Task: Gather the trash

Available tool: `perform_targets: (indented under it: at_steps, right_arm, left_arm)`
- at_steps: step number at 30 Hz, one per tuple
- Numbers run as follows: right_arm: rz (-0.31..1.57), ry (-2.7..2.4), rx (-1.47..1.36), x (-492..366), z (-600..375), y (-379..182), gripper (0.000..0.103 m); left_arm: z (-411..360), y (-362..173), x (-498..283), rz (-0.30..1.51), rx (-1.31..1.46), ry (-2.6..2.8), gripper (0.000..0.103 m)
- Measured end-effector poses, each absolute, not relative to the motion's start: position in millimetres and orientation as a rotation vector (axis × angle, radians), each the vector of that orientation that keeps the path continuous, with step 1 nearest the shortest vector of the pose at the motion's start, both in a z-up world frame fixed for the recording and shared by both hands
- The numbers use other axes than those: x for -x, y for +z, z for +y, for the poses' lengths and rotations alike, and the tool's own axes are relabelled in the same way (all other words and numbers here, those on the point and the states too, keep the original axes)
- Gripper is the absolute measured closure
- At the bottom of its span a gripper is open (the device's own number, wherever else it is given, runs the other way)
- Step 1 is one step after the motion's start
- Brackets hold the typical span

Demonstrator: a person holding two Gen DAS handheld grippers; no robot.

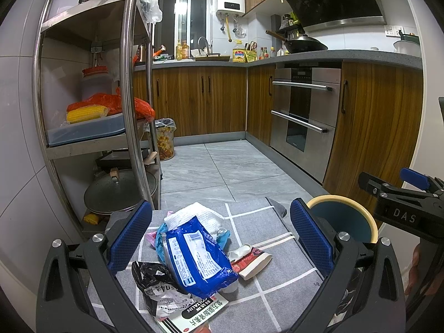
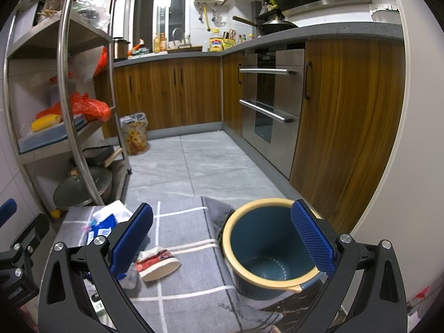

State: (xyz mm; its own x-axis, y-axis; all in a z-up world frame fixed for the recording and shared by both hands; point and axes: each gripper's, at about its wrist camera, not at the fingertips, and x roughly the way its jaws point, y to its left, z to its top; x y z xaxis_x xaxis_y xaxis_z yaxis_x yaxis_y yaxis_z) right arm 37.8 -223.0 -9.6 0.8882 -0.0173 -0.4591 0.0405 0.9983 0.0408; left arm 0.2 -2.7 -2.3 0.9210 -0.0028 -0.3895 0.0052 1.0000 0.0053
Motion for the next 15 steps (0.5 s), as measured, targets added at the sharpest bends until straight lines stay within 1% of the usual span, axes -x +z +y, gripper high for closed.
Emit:
perform_targets:
  at_steps: [15]
  right_arm:
    - [0.475, -0.008, -0.052, -38.2, -220.4, -11.9, 0.004]
  left_arm:
    - [5.9, -2.7, -2.3, 0.408, -0.020, 0.009, 0.005]
